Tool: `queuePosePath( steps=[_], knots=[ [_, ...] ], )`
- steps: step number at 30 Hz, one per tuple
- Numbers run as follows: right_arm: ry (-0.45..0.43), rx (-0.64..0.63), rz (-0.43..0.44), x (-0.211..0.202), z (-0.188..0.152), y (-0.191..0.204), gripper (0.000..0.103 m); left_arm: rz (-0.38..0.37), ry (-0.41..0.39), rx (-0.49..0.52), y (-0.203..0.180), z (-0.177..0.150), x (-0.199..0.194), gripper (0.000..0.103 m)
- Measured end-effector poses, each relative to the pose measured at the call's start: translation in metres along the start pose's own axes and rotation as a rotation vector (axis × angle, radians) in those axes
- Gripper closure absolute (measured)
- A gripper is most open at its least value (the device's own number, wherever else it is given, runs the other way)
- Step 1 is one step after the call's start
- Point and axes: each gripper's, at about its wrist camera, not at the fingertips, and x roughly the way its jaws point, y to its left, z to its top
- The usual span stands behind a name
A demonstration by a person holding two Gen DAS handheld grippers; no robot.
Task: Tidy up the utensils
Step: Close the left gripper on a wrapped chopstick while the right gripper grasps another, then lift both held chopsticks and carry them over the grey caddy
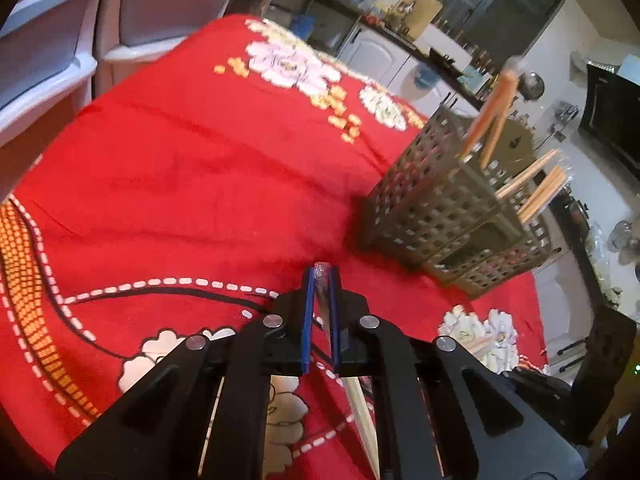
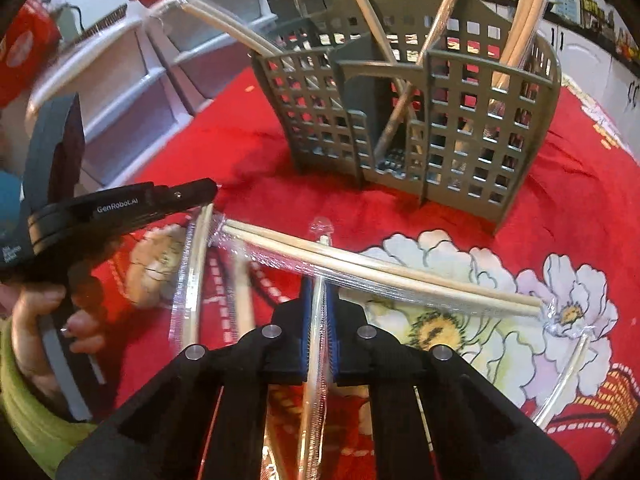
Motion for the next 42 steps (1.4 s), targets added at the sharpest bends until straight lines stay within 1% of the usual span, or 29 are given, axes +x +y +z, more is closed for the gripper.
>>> queuePosePath(
  steps=[4,12,25,33,39,42],
  knots=[
    [-0.019,0.002,0.047,-0.016,0.003,0.007,0.096,-0.019,-0.040,0.014,-0.007,0.001,-0.017,0.101],
    [-0.106,-0.044,0.088,-0.053,0.012,0.022,0.097,-0.059,-0.117,0.038,-0.023,0.010,-0.050,0.102],
    [-0.273,-0.103,0.126,-0.103,0.050,0.043,0.097,-0.093,-0.219,0.105,-0.051,0.032,-0.093,0.102],
    [-0.345,-0.098,0.126,-0.123,0.065,0.044,0.097,-0.109,-0.250,0.137,-0.065,0.041,-0.105,0.102],
    [-0.384,-0.073,0.108,-0.133,0.068,0.032,0.097,-0.132,-0.261,0.174,-0.081,0.048,-0.110,0.103],
    [-0.414,-0.068,0.087,-0.141,0.071,0.026,0.097,-0.153,-0.267,0.194,-0.092,0.052,-0.114,0.103]
  ],
)
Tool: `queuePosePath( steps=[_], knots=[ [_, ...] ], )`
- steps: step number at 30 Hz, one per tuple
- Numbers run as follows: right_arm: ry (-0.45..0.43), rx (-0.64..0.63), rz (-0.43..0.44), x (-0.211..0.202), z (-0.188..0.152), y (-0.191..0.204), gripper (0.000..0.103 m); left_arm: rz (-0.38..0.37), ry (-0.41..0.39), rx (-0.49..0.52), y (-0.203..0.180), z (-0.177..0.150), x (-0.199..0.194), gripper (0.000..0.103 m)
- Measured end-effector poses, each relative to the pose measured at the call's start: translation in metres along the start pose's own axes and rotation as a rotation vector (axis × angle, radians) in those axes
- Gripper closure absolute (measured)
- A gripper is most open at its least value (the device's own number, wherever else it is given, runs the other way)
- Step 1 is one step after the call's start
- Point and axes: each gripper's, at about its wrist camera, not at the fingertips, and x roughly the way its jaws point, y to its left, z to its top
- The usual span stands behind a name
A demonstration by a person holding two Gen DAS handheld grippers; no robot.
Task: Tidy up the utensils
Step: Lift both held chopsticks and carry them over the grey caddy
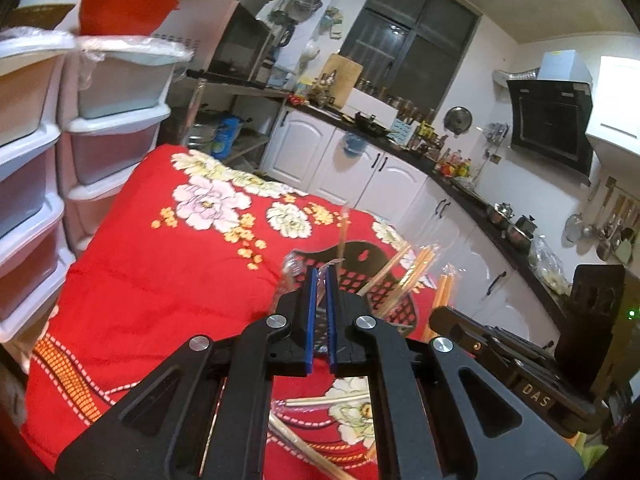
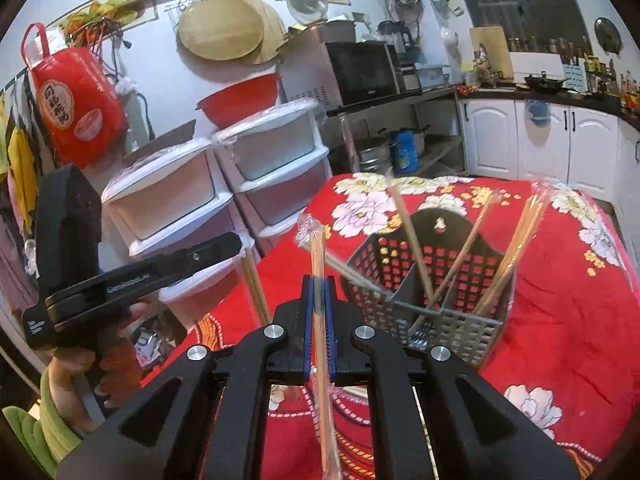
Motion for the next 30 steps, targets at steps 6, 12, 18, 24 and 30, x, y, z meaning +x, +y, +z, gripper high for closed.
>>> queuePosePath(
  steps=[6,12,18,24,30],
  knots=[
    [-0.073,0.001,-0.047,-0.017,0.010,-0.012,0.097,-0.034,-0.024,0.032,-0.019,0.012,-0.003,0.103],
    [-0.120,0.029,-0.078,-0.030,0.017,-0.029,0.097,-0.067,-0.032,0.055,-0.036,0.021,0.001,0.103],
    [-0.153,0.070,-0.101,-0.040,0.021,-0.051,0.097,-0.102,-0.040,0.094,-0.058,0.031,0.004,0.103],
    [-0.172,0.089,-0.110,-0.044,0.024,-0.062,0.097,-0.123,-0.069,0.134,-0.079,0.050,0.003,0.103],
    [-0.189,0.104,-0.117,-0.047,0.032,-0.072,0.097,-0.118,-0.101,0.163,-0.093,0.071,0.007,0.103]
  ],
)
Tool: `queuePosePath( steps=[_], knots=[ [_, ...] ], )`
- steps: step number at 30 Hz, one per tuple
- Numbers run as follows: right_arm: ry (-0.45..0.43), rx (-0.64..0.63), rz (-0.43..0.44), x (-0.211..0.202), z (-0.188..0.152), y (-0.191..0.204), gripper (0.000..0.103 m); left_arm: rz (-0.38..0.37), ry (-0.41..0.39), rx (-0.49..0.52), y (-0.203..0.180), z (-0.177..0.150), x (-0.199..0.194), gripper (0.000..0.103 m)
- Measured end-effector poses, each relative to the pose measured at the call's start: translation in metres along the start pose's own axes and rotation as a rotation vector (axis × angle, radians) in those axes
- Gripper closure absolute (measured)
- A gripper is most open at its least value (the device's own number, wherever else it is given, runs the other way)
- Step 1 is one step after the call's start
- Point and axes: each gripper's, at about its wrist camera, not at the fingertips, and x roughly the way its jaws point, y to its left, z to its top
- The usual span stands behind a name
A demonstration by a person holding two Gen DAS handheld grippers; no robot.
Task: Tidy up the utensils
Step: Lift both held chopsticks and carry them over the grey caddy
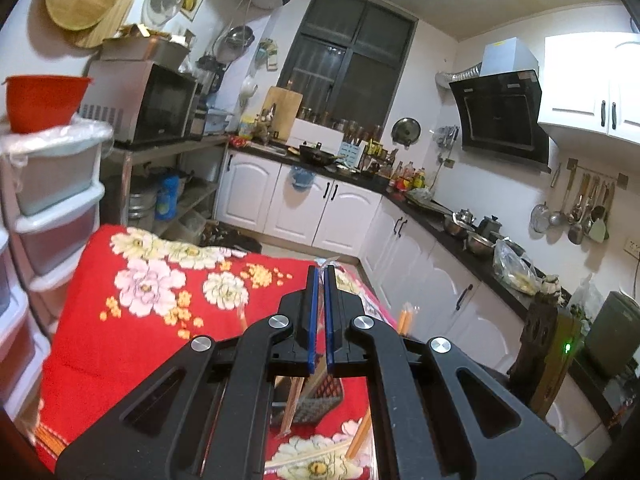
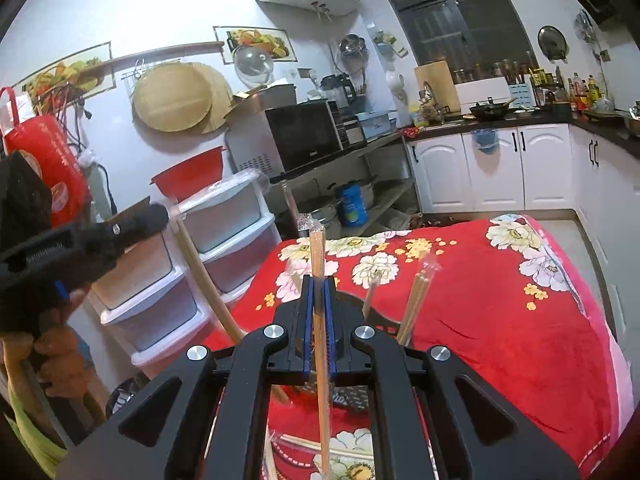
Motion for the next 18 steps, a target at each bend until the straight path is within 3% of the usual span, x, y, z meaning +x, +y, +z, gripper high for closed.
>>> queuePosePath(
  steps=[9,18],
  knots=[
    [-0.050,0.027,-0.017,0.002,0.019,-0.013,0.097,0.029,-0.032,-0.009,0.006,0.022,0.019,0.103],
    [-0.150,-0.007,-0.086,0.016,0.039,-0.015,0.097,0.082,-0.048,-0.039,0.030,0.019,0.039,0.103]
  ],
)
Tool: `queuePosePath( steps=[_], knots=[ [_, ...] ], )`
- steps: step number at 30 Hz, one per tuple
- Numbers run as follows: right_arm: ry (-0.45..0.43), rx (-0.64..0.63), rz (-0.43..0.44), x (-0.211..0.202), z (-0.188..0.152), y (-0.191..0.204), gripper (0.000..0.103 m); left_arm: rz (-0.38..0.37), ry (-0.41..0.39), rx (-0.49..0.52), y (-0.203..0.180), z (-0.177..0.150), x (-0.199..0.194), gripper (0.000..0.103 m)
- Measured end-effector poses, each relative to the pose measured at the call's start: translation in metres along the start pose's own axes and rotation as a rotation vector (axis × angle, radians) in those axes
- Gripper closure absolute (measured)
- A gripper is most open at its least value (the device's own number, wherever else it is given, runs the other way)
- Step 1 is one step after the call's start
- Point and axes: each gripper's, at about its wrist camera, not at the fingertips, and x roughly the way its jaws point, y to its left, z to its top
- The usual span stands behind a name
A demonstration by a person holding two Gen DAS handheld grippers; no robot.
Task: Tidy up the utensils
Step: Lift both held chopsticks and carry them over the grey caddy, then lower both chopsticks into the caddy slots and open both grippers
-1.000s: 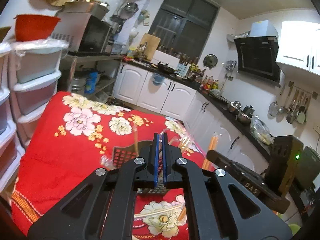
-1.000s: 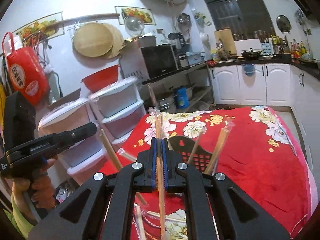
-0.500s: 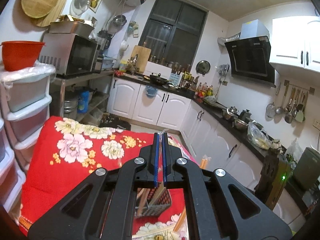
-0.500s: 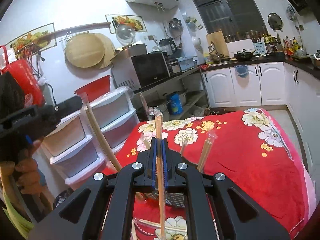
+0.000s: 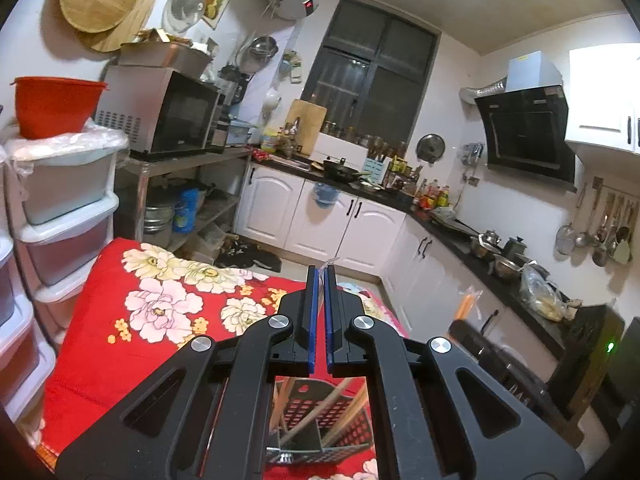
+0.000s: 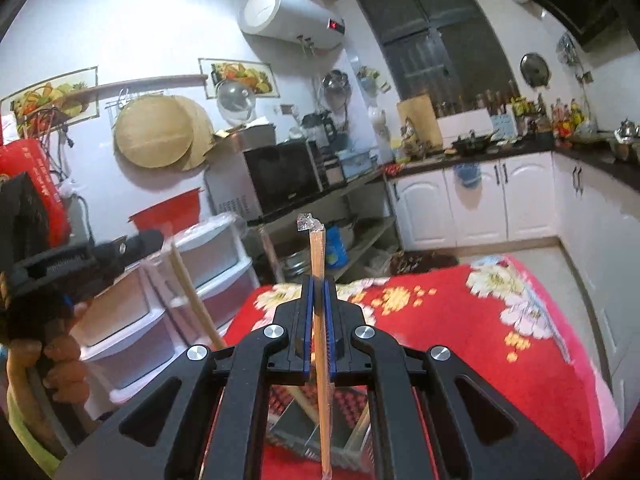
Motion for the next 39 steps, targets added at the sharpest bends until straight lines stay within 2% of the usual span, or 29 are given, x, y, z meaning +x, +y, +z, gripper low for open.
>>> queuePosePath(
  steps=[5,12,18,25,39],
  knots=[
    [-0.019,0.012,-0.018,0.017,0.000,-0.005,0.097,0.016,0.010,-0.018,0.013,-0.006,0.013,0.103],
    [-0.047,-0.038,-0.074,0.036,-0.010,-0.003,0.097,0.029,0.027,-0.053,0.031,-0.016,0.027,0.103],
    [-0.037,-0.044,-0.086,0.053,-0.024,-0.004,0.097,0.034,0.072,-0.060,0.041,-0.032,0.040,0.103],
    [0.021,-0.034,-0.099,0.070,-0.046,-0.008,0.097,0.053,0.128,-0.058,0.051,-0.051,0.051,0.103],
    [0.102,-0.001,-0.107,0.075,-0.070,-0.017,0.097,0.065,0.157,-0.060,0.055,-0.068,0.052,0.103]
  ],
)
